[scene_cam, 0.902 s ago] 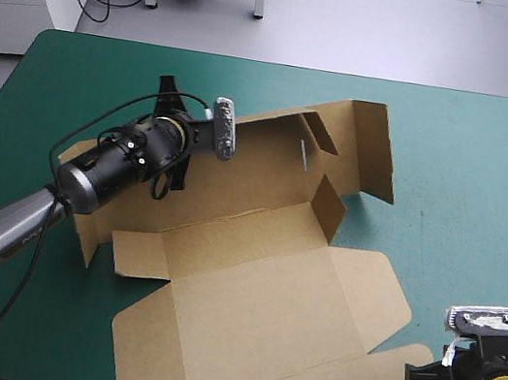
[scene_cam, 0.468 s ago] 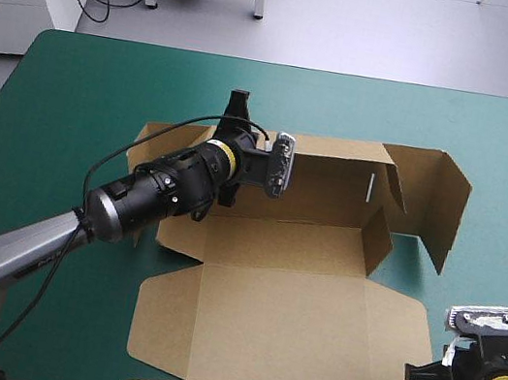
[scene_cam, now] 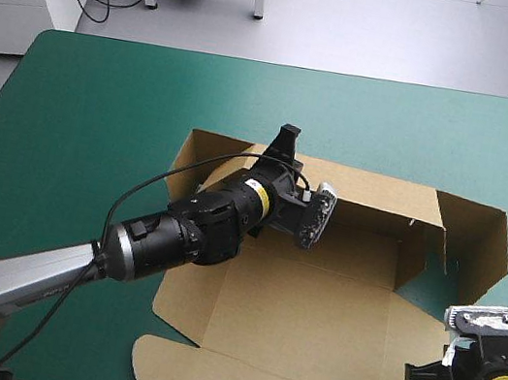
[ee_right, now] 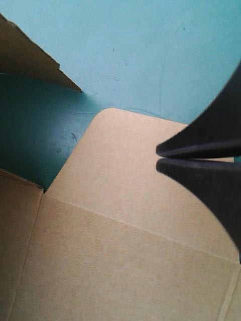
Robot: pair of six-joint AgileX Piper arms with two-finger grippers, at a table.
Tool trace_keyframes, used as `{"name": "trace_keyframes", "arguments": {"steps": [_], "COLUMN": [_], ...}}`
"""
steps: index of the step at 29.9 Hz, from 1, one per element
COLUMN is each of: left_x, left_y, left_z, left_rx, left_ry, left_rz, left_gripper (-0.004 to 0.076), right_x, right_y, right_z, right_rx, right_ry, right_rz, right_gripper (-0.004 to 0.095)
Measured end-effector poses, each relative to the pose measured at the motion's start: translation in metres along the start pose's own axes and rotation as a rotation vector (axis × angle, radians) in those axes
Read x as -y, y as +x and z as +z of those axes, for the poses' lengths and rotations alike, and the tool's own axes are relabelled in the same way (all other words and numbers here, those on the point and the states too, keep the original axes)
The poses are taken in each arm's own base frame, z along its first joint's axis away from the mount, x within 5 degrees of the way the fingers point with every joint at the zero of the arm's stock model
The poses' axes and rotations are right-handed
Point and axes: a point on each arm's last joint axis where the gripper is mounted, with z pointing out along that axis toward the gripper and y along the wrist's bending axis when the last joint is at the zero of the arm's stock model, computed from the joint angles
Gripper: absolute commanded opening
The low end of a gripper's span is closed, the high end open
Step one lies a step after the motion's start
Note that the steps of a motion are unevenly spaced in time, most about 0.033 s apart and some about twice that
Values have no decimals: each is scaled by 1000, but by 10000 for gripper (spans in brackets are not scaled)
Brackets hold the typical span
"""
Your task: Fold the box
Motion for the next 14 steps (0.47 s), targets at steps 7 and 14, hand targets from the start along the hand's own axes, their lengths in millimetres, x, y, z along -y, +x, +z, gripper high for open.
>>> {"name": "trace_keyframes", "arguments": {"steps": [7,14], "left_x": [23,38], "left_y": [-2,6], "left_z": [4,7], "left_rx": [-39,-76], "left_ry": [-96,-177], "left_rz": [-6,5], "left_gripper": [-10,-10], "right_x": [0,0], "right_y": [0,0], "right_z": [0,0], "right_rx": [0,0], "right_ry": [0,0], "right_rz": [0,0], "right_gripper": [-19,-20]}}
